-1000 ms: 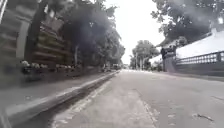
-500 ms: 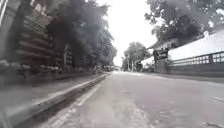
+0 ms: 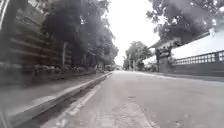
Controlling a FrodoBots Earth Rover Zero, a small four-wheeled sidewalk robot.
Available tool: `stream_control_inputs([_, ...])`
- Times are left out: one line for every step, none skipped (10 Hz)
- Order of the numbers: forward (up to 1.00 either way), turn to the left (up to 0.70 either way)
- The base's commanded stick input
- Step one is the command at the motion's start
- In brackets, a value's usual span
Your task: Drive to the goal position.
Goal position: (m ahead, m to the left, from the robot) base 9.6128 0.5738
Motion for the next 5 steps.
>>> stream_control_inputs([0.7,-0.11])
stream_control_inputs([0.7,-0.26])
stream_control_inputs([0.7,-0.33])
stream_control_inputs([0.7,-0.33])
stream_control_inputs([0.7,-0.33])
